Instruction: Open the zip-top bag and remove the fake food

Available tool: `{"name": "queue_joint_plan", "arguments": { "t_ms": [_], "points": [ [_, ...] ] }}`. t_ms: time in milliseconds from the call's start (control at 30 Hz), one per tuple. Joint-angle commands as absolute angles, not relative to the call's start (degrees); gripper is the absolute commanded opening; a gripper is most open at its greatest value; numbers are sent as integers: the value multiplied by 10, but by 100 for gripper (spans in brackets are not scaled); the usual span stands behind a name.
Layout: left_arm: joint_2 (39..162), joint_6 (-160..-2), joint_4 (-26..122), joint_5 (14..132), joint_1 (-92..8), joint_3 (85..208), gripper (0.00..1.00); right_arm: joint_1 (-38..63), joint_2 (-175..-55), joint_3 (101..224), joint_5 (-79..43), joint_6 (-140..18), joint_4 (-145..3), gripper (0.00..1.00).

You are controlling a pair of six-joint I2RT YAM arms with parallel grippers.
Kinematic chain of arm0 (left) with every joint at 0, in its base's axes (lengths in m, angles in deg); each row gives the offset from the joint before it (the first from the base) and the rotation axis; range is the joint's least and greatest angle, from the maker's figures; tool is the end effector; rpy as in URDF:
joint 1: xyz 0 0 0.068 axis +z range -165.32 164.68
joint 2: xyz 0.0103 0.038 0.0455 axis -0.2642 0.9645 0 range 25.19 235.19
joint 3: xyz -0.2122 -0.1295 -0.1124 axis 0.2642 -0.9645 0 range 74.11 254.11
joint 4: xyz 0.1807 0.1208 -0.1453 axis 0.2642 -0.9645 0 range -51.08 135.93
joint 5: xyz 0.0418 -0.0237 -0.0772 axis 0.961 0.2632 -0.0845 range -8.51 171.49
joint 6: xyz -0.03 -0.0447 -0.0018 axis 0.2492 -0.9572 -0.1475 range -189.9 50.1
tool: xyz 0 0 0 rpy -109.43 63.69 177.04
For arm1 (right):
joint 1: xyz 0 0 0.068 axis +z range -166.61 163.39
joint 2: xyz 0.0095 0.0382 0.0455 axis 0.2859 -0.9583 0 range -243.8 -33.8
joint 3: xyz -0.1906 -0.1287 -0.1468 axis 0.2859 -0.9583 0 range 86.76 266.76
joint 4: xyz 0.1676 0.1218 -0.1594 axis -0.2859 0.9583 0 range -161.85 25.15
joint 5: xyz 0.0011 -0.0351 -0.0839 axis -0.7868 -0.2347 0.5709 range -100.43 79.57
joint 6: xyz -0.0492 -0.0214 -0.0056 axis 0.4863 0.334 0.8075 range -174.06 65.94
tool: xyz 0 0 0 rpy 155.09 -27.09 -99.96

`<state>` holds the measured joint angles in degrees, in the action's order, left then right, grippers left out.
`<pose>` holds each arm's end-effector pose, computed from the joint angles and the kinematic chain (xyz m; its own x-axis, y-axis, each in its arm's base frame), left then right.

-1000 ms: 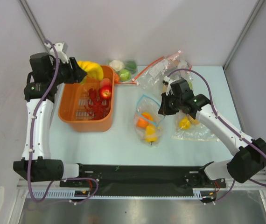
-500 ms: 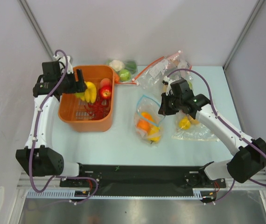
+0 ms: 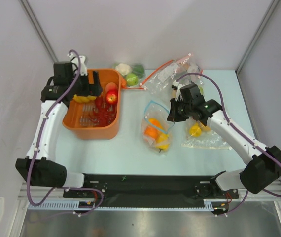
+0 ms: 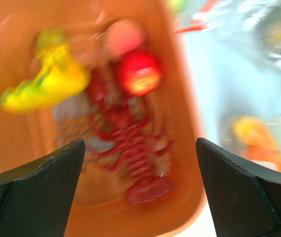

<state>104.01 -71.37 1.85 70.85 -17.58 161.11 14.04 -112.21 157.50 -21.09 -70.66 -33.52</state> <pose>0.2906 -0.0181 0.4028 -0.5905 -0.0018 -0.8070 0.1732 0.9764 -0.1290 0.2492 0.1552 0.3205 -0.7678 -0.1286 -0.6277 -0.4093 0.8522 0.3260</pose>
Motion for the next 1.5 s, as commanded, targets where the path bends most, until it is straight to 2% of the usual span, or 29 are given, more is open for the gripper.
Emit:
{"name": "queue_joint_plan", "arguments": {
  "t_ms": [0,167,433,600,700,733,800,1200,1467],
  "points": [
    [1014,-709,49,733,-271,1674,100,143,-1111,1597,-215,-696,-336,0],
    [1037,-708,68,731,-415,1733,99,143,-1108,1596,-211,-700,-336,0],
    [1090,-760,98,645,-549,1749,95,143,-1094,1584,-201,-708,-340,0],
    [1149,-749,52,645,-625,1748,83,142,-1088,1577,-194,-712,-346,0],
    [1190,-739,26,653,-652,1747,74,143,-1087,1575,-194,-712,-346,0],
    [1202,-739,12,671,-657,1744,68,142,-1084,1573,-193,-713,-346,0],
    [1207,-743,5,688,-659,1737,64,142,-1081,1571,-194,-713,-347,0],
    [1190,-780,49,764,-659,1599,66,142,-1041,1530,-194,-718,-348,0],
    [1204,-792,123,799,-659,1522,76,149,-1042,1509,-219,-733,-380,0]
  ]
}}
